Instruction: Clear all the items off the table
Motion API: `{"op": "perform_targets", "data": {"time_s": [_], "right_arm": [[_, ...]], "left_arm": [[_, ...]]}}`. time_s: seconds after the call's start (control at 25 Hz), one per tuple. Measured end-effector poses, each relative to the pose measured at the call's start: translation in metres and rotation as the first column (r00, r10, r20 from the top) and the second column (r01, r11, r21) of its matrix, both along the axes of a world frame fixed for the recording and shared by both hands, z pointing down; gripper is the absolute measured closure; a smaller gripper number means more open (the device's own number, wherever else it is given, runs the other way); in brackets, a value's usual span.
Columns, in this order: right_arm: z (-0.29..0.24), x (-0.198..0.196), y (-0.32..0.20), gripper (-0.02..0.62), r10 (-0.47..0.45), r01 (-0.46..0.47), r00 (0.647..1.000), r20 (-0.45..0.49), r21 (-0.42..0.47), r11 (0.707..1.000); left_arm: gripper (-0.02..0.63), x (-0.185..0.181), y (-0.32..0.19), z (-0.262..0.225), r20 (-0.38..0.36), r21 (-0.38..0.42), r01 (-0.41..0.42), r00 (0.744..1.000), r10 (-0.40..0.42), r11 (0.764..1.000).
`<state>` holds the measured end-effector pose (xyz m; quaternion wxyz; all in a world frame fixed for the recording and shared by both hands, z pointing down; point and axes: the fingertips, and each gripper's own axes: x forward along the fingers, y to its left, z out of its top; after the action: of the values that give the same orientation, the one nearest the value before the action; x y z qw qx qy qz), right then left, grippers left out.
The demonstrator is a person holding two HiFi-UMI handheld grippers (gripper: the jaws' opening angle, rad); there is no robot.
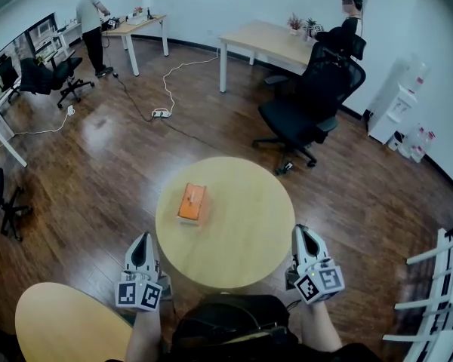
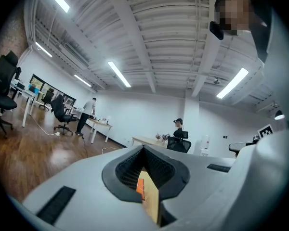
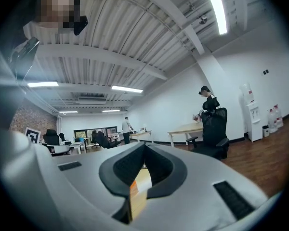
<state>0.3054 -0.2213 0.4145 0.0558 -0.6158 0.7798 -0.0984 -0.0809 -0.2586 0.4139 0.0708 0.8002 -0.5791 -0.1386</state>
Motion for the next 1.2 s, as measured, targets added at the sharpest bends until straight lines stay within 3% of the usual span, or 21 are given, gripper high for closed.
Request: {"op": "perform_targets", "data": {"time_s": [0.4,0.48,0.56,0.96,1.2], "right_arm": [[0.003,-0.038,-0.004,0.591,-0.018,0.018,1.0,-0.01,-0.04,0.999],[0.006,-0.046,-0.004,0.591,-0.028,0.027,1.0,-0.011,-0.054,0.998],[0.015,-0.045,-0.001,0.591,-0.03,0.029,0.999,-0.012,-0.083,0.996],[0.042,-0.012,-0.033,0.592,-0.025,0.025,1.0,0.005,-0.157,0.987],[0.052,0.012,-0.063,0.592,-0.018,0.024,0.999,0.036,-0.182,0.983]], "left_arm": [[0.6,-0.031,0.005,0.03,0.02,-0.09,0.011,1.0,-0.009,0.996],[0.523,-0.031,-0.001,0.037,0.016,-0.115,0.009,1.0,-0.007,0.993],[0.457,-0.024,-0.006,0.044,0.03,-0.141,-0.001,1.0,0.006,0.99],[0.448,0.028,-0.074,0.081,0.143,-0.255,-0.009,0.989,0.047,0.967],[0.364,0.066,-0.129,0.114,0.179,-0.37,-0.047,0.976,0.121,0.928]]}}
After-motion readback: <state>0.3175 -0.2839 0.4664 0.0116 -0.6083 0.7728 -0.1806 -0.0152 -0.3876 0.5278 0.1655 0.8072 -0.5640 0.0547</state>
